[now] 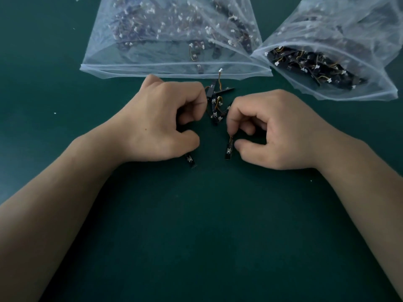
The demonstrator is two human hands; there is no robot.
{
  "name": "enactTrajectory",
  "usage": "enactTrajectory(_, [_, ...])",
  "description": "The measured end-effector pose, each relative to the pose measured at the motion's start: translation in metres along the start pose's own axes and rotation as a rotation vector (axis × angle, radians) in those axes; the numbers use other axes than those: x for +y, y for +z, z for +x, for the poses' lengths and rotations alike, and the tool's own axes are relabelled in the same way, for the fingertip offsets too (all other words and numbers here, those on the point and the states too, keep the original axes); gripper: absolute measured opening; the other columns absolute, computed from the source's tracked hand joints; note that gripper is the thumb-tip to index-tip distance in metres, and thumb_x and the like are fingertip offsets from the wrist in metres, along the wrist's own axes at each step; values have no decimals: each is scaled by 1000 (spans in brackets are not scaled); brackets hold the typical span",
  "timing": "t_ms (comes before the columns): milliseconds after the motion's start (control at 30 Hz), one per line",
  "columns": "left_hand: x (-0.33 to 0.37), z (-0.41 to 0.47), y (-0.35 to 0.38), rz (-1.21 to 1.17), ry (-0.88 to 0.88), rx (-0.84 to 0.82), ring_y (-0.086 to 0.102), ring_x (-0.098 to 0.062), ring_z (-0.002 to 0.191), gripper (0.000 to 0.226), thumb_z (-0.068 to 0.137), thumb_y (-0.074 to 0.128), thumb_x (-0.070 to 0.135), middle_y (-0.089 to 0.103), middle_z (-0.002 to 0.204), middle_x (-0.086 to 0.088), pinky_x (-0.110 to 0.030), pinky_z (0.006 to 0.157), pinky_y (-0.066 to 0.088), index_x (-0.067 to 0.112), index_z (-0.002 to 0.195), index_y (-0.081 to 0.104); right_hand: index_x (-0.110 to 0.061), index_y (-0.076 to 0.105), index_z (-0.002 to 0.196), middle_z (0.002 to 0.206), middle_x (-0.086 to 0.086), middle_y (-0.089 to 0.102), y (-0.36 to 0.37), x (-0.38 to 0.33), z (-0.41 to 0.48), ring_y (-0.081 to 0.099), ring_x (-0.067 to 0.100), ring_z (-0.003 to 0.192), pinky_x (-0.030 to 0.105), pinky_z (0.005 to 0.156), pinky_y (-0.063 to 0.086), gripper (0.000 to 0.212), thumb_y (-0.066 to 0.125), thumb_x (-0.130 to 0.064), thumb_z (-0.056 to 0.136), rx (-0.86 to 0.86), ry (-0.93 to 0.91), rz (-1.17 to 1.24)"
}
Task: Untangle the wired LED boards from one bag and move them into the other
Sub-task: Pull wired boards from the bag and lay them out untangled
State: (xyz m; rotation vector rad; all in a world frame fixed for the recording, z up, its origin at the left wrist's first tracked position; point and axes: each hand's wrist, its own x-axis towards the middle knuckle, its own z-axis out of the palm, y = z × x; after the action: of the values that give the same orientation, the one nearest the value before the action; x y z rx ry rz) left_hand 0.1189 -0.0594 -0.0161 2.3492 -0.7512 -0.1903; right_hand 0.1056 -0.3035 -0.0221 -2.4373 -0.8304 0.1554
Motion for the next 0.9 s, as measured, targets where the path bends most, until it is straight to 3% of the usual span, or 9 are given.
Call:
enactTrajectory(33, [1,0,0,35,0,-8,42,-15,61,25,64,61,20,44,63,10,-28,99,36,32,74,42,-33,65,87,71,-11,56,1,0,1,55,12,66,22,60,34,15,71,-35,74,4,-4,-2])
enactTrajectory(100, [2,-1,0,58,5,-11,46,-15,64,26,66,64,22,47,66,10,-36,110,30,32,74,41,-33,66,86,71,-12,56,0,0,1,55,11,66,23,60,35,15,72,-38,74,8,-12,1])
enactTrajectory(233, [3,-2,-3,61,24,-44,51,-16,69,18,67,64,23,54,67,7,-35,108,30,27,74,48,-31,68,86,73,-12,57,0,0,0,56,14,69,31,60,40,8,71,-35,79,3,-52,21])
enactTrajectory(367, [1,0,-6,56,24,-85,38,-24,64,16,58,55,17,44,61,-2,-36,99,32,17,69,43,-30,67,82,73,-13,58,5,-2,1,57,13,68,36,60,46,9,72,-37,85,40,-66,22])
enactTrajectory(500, [3,-2,-2,157,38,-80,43,-19,72,18,60,57,25,43,63,5,-43,103,30,23,68,41,-30,68,84,73,-14,62,6,0,1,58,16,68,30,58,46,19,81,-44,81,84,-34,81])
enactTrajectory(667, [2,-3,-2,122,43,-65,51,-14,77,13,67,67,28,50,66,9,-43,107,30,30,71,54,-26,68,75,75,-15,64,4,1,2,58,14,67,15,59,39,27,89,-43,79,84,-31,131])
enactTrajectory(900, [2,-3,-2,91,73,-64,56,-16,84,4,71,70,30,60,71,7,-43,105,31,30,73,67,-25,76,78,77,-13,65,3,2,1,60,16,67,23,59,45,16,86,-37,82,63,-44,129])
